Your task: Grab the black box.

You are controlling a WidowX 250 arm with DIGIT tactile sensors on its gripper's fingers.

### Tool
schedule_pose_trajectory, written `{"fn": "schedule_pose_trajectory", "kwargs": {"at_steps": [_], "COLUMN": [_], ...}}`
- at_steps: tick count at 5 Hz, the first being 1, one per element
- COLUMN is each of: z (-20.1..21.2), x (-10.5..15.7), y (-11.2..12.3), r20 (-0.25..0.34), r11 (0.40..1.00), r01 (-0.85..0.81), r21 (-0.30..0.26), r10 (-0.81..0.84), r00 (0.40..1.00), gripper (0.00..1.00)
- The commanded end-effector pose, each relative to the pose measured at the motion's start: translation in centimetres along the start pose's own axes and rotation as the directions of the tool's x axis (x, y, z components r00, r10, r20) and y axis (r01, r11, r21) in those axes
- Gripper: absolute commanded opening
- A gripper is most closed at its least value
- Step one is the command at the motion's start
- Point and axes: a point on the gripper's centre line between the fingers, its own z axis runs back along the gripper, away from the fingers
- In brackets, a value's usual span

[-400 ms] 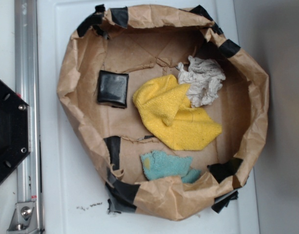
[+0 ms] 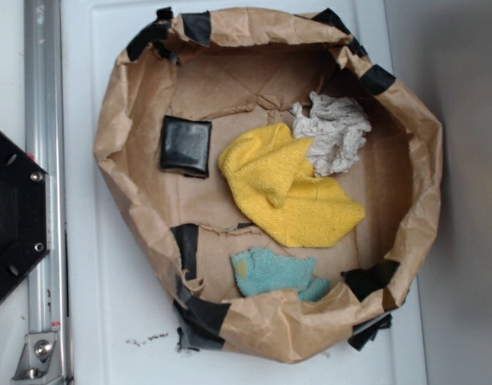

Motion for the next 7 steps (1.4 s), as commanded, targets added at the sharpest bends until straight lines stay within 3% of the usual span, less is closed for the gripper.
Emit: {"fn": "schedule_pose_trajectory", "kwargs": {"at_steps": [1,2,3,4,5,6,7], "z": [-6.4,-11.9,-17.2,-20.0,-21.6,-22.9,-24.3], "x": [9.0,11.9,10.9,8.0,6.2,6.0,7.3], "y": [7.5,7.4,5.7,3.6,5.1,8.2,8.4], "r20": [-0.055,-0.108,-0.201,-0.247,-0.285,-0.275,-0.265], "r11": [0.996,0.99,0.974,0.963,0.973,0.985,0.985], "r01": [0.056,0.127,0.216,0.269,0.229,0.165,0.166], "r21": [0.068,0.06,0.065,0.035,0.039,0.045,0.056], "r10": [-0.053,-0.12,-0.199,-0.252,-0.209,-0.147,-0.146], "r00": [0.997,0.987,0.959,0.936,0.935,0.95,0.953], "gripper": [1.0,1.0,1.0,1.0,1.0,1.0,1.0]}}
